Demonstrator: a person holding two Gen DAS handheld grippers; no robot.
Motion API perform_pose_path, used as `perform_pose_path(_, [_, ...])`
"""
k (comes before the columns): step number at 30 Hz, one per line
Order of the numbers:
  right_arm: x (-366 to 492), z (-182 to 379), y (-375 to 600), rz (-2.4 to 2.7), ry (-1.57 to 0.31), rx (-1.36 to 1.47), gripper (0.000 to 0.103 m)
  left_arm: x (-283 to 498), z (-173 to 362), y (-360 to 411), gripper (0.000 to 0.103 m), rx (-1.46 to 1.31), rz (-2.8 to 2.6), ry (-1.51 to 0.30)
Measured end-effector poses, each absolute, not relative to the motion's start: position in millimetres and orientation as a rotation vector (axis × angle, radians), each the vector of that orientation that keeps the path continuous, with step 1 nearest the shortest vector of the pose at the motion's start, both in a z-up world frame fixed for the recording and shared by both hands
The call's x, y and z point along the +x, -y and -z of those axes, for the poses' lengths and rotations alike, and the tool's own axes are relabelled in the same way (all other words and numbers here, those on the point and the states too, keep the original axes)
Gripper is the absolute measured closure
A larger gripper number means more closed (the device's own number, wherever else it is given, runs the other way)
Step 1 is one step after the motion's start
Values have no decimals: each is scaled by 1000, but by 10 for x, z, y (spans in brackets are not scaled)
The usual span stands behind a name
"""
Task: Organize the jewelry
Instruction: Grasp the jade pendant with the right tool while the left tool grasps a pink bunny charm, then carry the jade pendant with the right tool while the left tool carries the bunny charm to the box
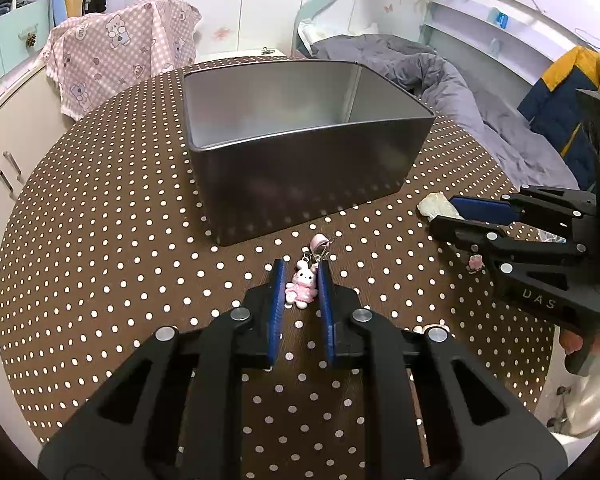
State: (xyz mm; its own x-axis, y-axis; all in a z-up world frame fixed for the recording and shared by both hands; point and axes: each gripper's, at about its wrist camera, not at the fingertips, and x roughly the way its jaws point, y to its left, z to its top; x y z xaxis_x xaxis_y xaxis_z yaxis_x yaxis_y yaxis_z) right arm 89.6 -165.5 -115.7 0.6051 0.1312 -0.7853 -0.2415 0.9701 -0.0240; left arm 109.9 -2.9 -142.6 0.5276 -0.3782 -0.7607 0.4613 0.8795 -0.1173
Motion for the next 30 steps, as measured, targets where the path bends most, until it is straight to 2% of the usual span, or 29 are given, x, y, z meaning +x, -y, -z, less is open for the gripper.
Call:
perform_pose_path(9, [909,1028,1713,-203,-869,-115,77,1149,1380,-37,87,75,507,-888])
perform_pose_path(30, [1054,566,1725,-208,-734,-123,78,1120,927,-281,87,6,488,-763])
